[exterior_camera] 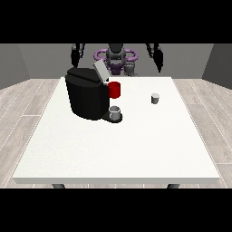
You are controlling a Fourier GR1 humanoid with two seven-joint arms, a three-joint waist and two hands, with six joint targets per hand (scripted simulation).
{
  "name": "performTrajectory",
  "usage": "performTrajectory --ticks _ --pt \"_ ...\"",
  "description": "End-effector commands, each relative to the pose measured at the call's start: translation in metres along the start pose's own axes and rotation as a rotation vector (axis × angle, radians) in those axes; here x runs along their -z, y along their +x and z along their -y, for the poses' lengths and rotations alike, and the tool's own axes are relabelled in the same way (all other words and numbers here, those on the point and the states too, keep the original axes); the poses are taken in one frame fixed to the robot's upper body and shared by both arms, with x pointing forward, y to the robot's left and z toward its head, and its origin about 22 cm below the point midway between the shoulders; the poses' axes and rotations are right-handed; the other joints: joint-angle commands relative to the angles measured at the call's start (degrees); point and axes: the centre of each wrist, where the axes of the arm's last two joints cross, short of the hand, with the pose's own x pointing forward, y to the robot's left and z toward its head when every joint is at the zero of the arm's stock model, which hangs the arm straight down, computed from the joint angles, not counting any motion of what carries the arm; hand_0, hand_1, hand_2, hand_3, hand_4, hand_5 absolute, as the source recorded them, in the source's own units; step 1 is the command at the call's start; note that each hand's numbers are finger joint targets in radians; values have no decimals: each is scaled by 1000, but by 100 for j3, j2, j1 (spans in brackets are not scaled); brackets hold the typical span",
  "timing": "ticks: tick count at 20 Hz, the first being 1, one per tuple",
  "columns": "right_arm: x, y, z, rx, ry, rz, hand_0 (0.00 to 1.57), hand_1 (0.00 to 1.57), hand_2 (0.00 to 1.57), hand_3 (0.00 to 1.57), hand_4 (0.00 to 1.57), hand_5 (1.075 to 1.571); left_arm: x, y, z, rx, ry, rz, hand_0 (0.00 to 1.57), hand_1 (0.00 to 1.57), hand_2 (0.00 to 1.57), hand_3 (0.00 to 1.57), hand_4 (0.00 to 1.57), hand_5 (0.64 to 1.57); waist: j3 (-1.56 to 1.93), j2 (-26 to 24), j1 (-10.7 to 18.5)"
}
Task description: Insert the coffee pod into the coffee machine and close the lid
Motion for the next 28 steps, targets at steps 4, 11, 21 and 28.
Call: performTrajectory --ticks 4,11,21,28 --pt "-4 -11 5 32 -21 -32 0 0 0 0 0 1571 -10 -7 -36 214 -213 84 0 0 0 0 0 1571 -39 22 -3" --pt "26 17 -9 -97 -163 141 0 0 0 0 0 1571 44 59 -105 533 -261 167 0 0 0 0 0 1571 -39 845 -378" --pt "40 55 -42 -93 -59 222 0 0 0 0 0 1571 92 78 -141 708 -221 49 0 0 0 0 0 1571 -40 1452 -1023" --pt "55 59 -46 -96 -97 188 0 0 0 0 0 1571 115 68 -133 788 -254 14 0 0 0 0 0 1571 -40 1719 -963"
